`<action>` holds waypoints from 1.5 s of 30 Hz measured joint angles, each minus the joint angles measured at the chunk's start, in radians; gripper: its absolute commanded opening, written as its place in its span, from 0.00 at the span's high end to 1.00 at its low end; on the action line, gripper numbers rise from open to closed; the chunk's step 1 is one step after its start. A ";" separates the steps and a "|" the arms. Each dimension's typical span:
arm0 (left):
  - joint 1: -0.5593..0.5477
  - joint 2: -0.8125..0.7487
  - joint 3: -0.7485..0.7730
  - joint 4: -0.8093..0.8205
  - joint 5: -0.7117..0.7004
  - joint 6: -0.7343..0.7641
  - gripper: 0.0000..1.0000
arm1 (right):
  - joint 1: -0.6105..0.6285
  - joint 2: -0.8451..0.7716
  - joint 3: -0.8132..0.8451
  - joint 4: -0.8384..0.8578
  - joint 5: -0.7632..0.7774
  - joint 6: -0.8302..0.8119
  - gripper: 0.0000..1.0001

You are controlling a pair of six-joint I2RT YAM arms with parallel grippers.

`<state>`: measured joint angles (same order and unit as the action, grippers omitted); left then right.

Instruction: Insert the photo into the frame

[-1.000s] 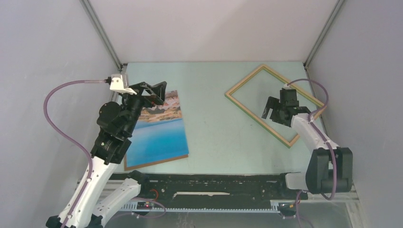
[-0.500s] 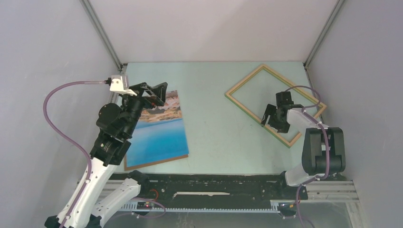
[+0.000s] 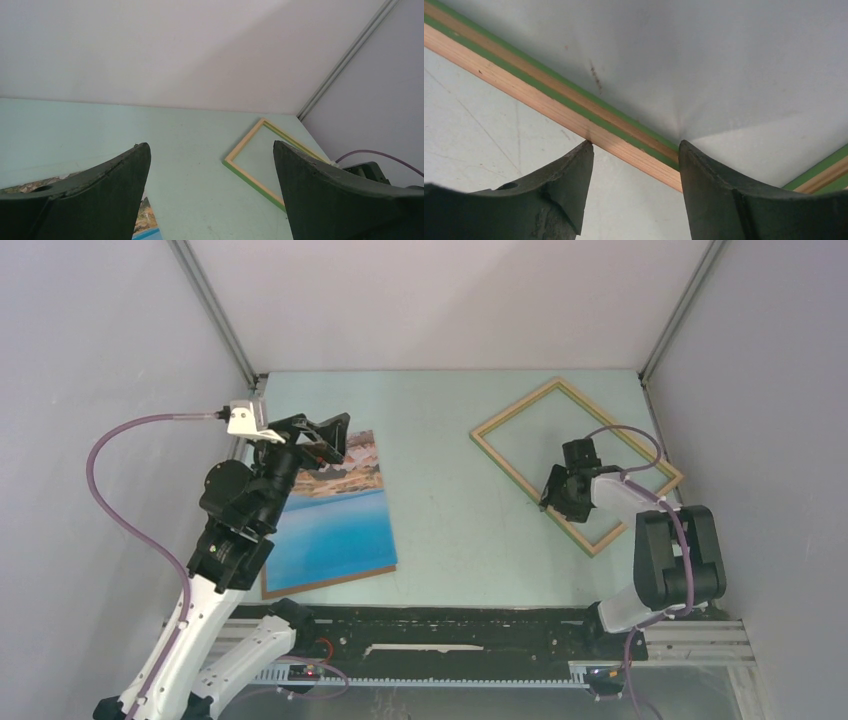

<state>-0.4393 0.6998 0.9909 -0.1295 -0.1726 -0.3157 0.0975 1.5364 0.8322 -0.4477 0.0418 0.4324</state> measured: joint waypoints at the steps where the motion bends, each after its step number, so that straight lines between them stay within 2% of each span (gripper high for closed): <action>1: 0.000 0.000 0.000 0.000 0.000 0.000 0.00 | 0.019 -0.002 -0.001 -0.001 0.006 0.008 0.31; 11: -0.002 0.000 0.000 0.000 -0.004 -0.010 0.00 | 0.152 -0.033 -0.033 0.013 -0.033 0.183 0.31; 16: -0.002 0.000 0.000 0.000 -0.008 -0.017 0.00 | 0.189 0.003 -0.033 0.091 -0.154 0.341 0.34; 21: -0.002 0.000 0.000 0.000 -0.008 -0.017 0.00 | 0.214 0.071 -0.033 0.219 -0.290 0.500 0.32; 26: -0.002 0.000 0.000 0.000 -0.009 -0.017 0.00 | 0.304 0.085 -0.031 0.285 -0.336 0.579 0.29; 31: -0.002 0.000 0.000 0.000 -0.008 -0.018 0.00 | 0.339 0.083 0.026 0.233 -0.352 0.522 0.29; 38: -0.004 0.008 0.000 0.000 -0.008 -0.025 0.00 | 0.349 0.015 0.109 0.047 -0.169 0.266 0.29; 41: -0.011 0.022 0.000 -0.006 -0.009 -0.034 0.00 | 0.362 -0.021 0.093 -0.021 -0.092 0.188 0.30; 45: -0.014 0.066 0.002 -0.021 -0.008 -0.052 0.00 | 0.370 -0.124 -0.019 -0.049 -0.060 0.140 0.29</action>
<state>-0.4538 0.7662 0.9932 -0.1505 -0.1802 -0.3676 0.4675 1.4124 0.8131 -0.4965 -0.0181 0.5724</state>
